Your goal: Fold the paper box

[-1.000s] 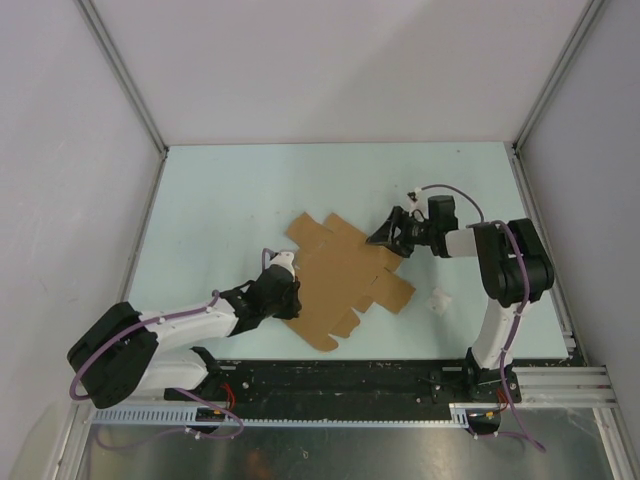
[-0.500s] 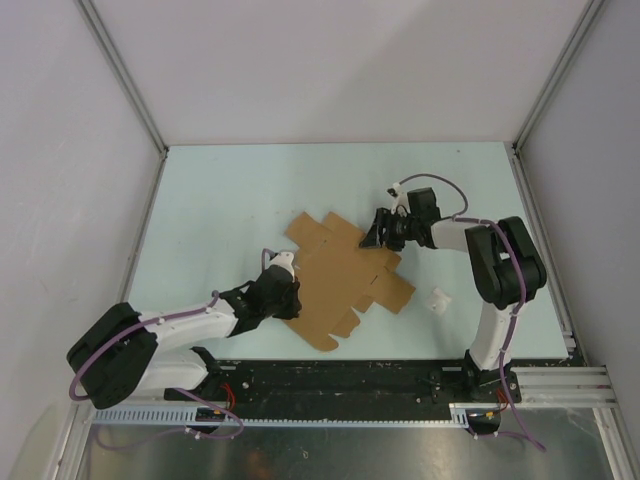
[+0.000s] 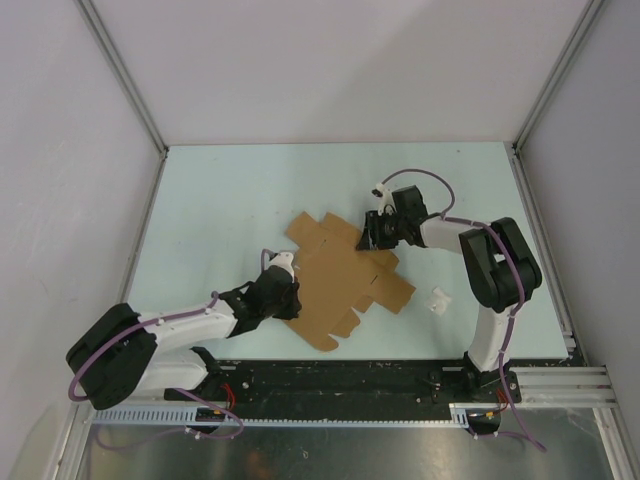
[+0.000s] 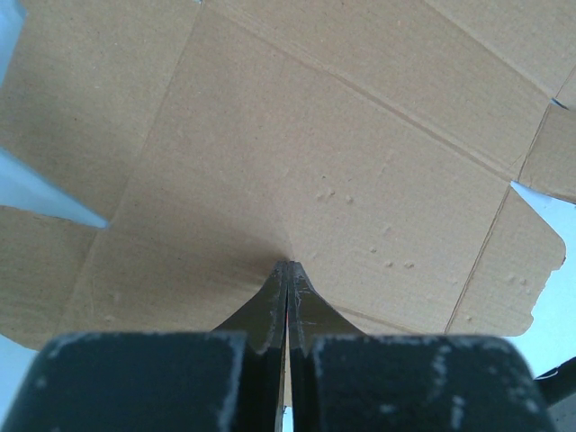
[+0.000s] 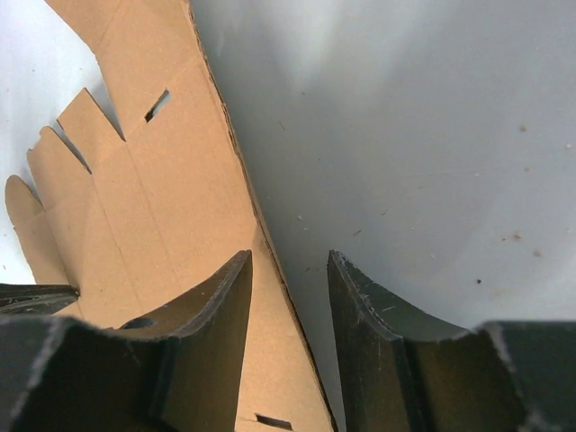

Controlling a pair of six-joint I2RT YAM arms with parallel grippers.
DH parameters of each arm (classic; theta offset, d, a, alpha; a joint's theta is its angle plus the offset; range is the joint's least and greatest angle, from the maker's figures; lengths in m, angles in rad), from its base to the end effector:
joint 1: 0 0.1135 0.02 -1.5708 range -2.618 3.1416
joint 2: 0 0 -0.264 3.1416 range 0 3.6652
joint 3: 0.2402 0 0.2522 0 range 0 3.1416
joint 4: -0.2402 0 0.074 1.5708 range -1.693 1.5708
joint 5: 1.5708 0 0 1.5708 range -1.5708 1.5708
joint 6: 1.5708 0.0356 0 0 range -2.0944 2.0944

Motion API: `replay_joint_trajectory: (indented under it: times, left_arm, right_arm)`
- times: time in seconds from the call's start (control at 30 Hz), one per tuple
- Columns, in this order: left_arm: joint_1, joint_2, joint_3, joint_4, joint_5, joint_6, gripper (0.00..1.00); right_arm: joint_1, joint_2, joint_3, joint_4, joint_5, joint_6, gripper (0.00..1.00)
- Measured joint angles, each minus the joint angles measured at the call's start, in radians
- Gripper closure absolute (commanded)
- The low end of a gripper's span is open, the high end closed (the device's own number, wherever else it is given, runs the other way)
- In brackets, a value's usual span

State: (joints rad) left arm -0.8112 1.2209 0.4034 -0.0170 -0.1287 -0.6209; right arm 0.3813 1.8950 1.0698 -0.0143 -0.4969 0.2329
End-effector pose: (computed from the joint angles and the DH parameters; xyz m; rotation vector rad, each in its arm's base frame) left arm 0.1508 -0.1522 0.1429 0.1728 2.4535 -0.5031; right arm 0.3507 0.1589 0.1461 -0.4191 2.4264 0.8763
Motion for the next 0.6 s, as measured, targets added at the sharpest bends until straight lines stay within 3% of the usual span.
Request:
replay_joint_trajectory:
  times: [0.43,0.6]
  left_arm:
    - [0.000,-0.005,-0.005,0.006,0.001,0.000,1.00]
    - [0.000,-0.010,-0.010,0.010,0.001,0.000,1.00]
  right_arm:
    - [0.028,0.000,0.061,-0.045,0.039,-0.060,0.60]
    - [0.044,-0.001,0.079,-0.054,0.040,-0.081,0.70]
